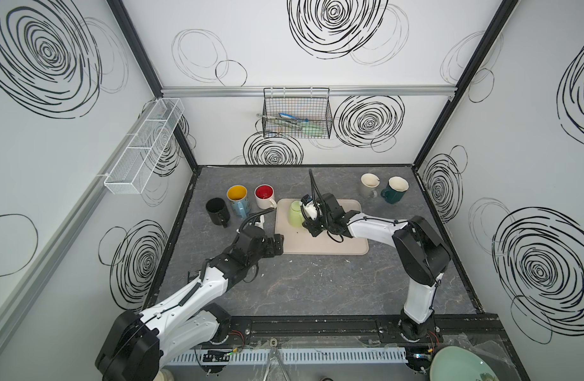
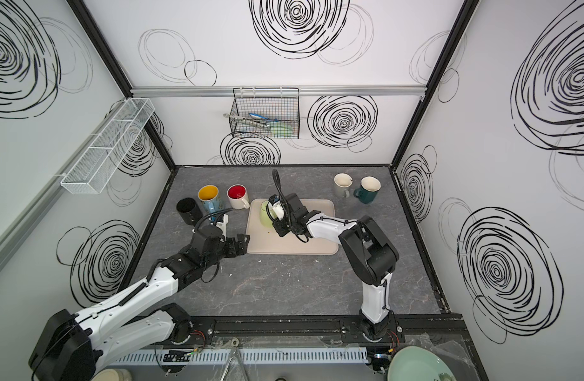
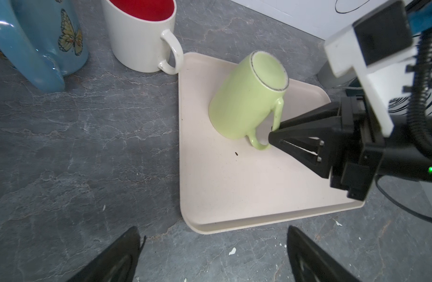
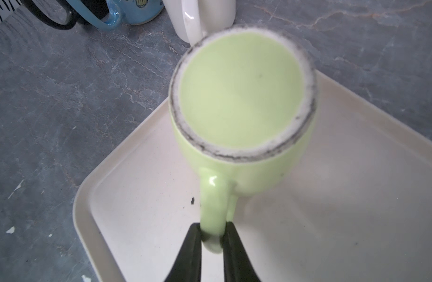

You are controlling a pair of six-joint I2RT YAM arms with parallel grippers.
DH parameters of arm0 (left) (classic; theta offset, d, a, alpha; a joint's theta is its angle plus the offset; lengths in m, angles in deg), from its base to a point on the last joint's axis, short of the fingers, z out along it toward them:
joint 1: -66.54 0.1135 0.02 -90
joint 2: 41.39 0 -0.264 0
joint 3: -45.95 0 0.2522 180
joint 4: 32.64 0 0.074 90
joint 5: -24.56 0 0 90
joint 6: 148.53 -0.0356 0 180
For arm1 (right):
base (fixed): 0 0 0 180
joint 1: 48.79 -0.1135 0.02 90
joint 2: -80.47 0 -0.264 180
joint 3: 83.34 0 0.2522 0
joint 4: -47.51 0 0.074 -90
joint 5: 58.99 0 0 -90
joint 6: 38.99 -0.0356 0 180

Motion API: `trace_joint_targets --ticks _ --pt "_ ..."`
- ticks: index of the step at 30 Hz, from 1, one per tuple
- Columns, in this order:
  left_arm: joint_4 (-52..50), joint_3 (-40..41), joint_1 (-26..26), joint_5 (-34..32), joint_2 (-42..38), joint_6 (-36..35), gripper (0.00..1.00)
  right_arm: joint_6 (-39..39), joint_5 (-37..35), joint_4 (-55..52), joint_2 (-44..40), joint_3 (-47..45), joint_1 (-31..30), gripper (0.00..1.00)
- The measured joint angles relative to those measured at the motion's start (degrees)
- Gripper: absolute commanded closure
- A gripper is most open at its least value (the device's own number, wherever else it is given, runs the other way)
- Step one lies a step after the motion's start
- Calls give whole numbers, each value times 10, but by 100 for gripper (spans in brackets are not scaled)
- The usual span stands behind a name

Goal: Turn the mug right side up
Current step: Move the mug to the tray.

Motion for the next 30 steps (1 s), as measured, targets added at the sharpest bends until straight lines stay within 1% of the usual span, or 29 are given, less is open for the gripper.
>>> trace_joint_targets --ticks 5,7,10,12,16,22,28,30 --pt "1 0 2 5 0 0 4 -47 0 11 -53 -57 -10 81" --pt "3 0 3 7 0 0 4 -69 -1 19 -71 -76 -18 79" --pt "4 0 3 8 0 0 4 -104 -5 40 -82 -90 -29 70" --pt "4 0 3 10 1 0 4 -129 -8 57 -83 -92 -33 59" --pt "4 0 3 15 4 0 4 -167 0 86 -83 -97 -36 48" --pt "5 0 4 17 11 0 4 -191 8 103 -85 -105 -36 44" --pt "9 -17 4 23 34 1 4 -197 5 103 -120 -115 -35 31" --pt "10 -27 4 26 45 1 4 -198 3 104 -139 -121 -31 30"
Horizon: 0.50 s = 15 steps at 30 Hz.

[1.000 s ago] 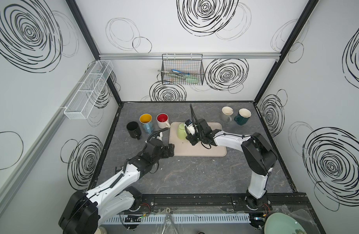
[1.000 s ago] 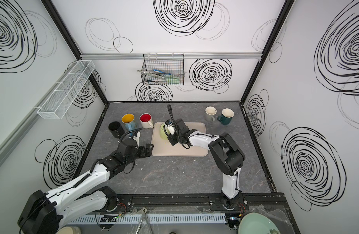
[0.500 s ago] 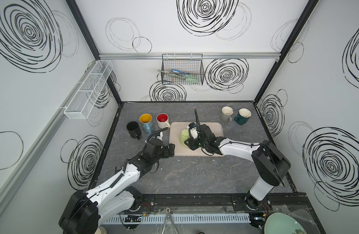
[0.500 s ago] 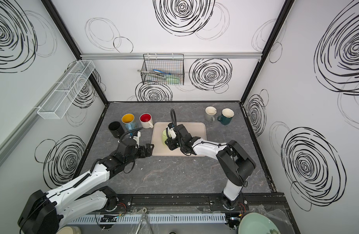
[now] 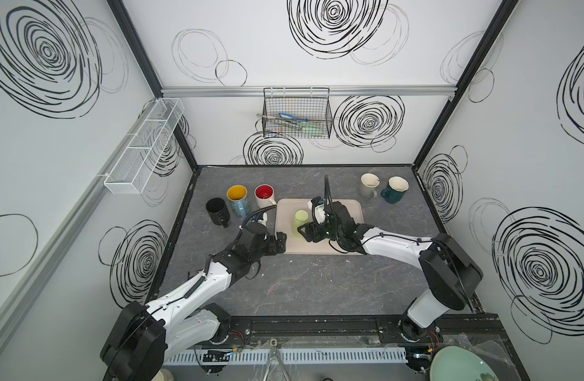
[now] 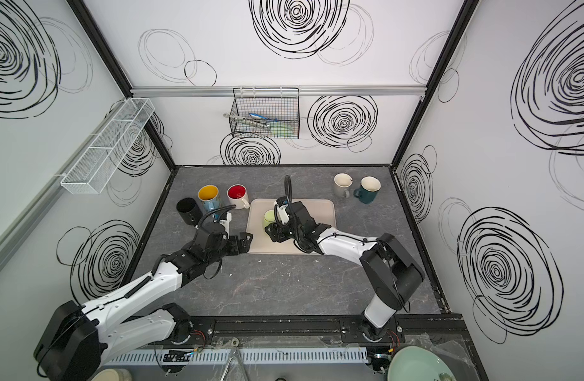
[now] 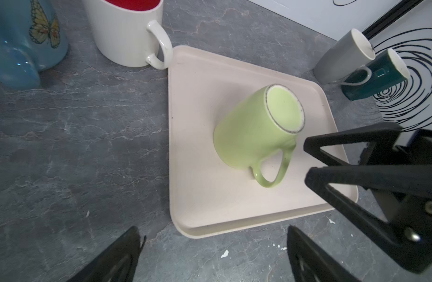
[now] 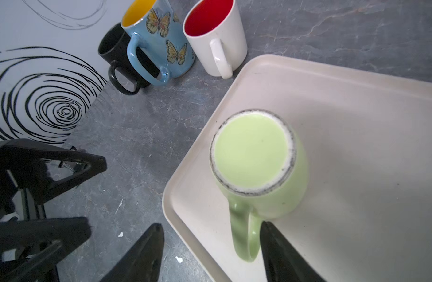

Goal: Turn the mug right side up
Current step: Move the mug to the tray, then pick up the mug from the tray.

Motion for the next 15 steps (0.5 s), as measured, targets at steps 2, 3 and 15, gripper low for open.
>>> trace_joint_targets --ticks 2,3,15 --pt "6 -9 0 3 12 1 4 0 0 2 -16 -6 4 30" --pt "10 -12 0 5 19 2 4 -1 0 3 -23 -10 9 30" --pt "8 -94 -84 6 105 21 2 -38 -7 -3 -163 -124 123 17"
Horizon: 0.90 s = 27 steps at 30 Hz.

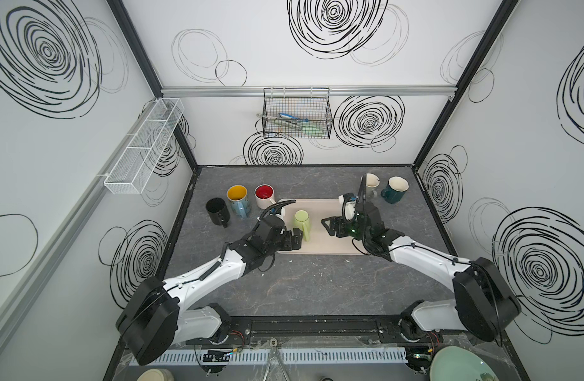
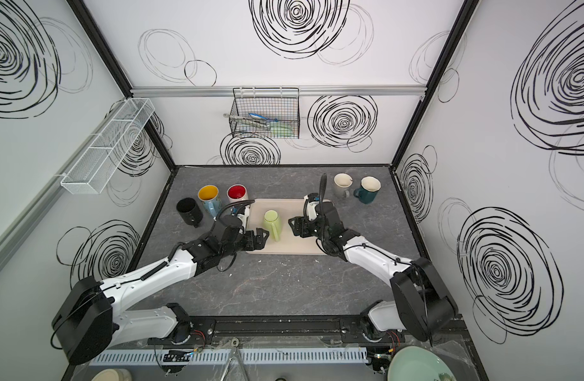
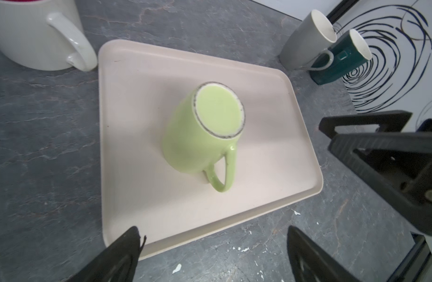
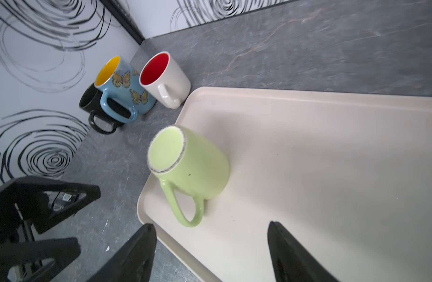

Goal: Turn the mug right side up
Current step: Pick up the mug from the tray.

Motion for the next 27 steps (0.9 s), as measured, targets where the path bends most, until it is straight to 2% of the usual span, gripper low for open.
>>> trace_joint_targets --ticks 2,5,11,16,18,20,27 --pt "0 -15 -11 -1 23 3 0 -4 -8 2 -36 -24 17 12" --pt "-2 -41 -16 -1 74 6 3 -10 -13 2 -87 -64 28 9" --pt "-12 -84 -23 -7 164 8 20 -10 -26 -7 -172 -129 45 6" --pt "-17 -106 -27 -22 194 9 28 -3 -52 -12 -248 -170 49 4" --pt "-21 -124 -27 -33 212 8 40 -1 -61 -13 -274 -184 49 4" --pt "-28 -141 -27 -44 229 7 44 2 -71 -16 -292 -195 49 3" --pt "-62 -159 -24 -85 255 -6 51 13 -95 -45 -323 -199 49 3"
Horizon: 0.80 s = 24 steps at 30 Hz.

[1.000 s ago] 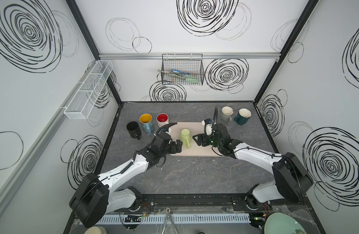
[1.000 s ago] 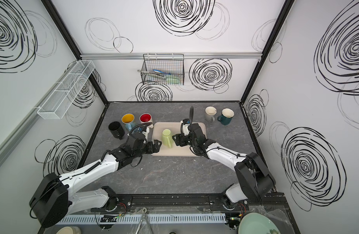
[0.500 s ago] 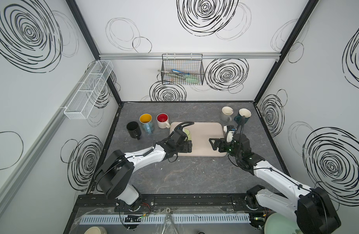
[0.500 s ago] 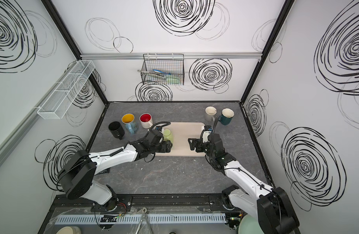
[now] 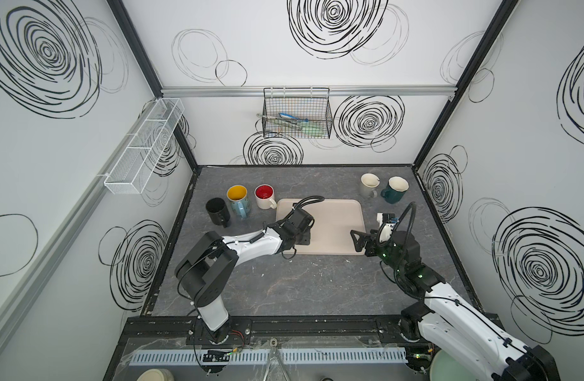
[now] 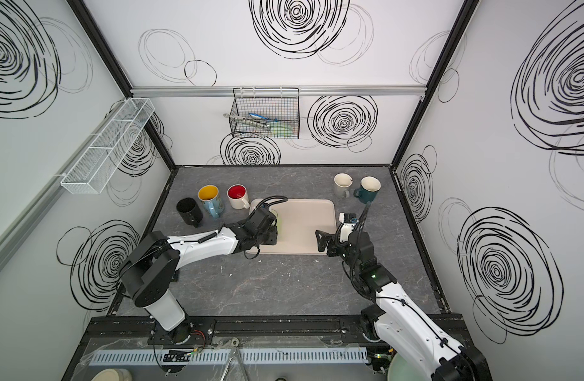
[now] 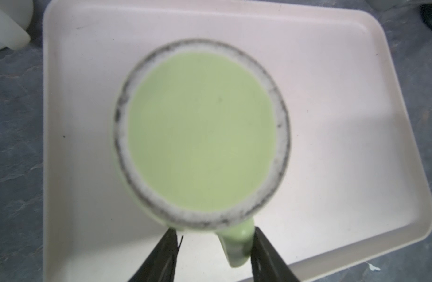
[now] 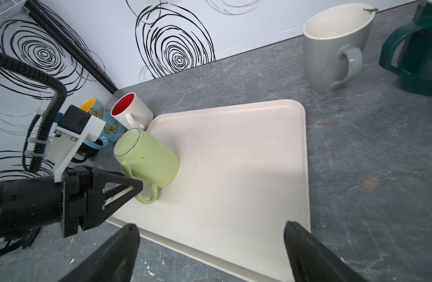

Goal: Turn the mug right side up
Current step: Pick up the mug from the tray.

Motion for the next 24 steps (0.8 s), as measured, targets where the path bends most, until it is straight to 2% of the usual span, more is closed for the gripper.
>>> trace_joint_targets --ticks 5,13,24 --pt "-14 0 17 -9 -1 -6 51 8 -7 -12 -8 0 0 3" --pt "-31 -3 49 0 -4 -30 61 14 -16 -18 -10 -2 0 0" --pt "-43 -54 50 32 27 -62 85 14 -16 -18 -10 -13 0 0"
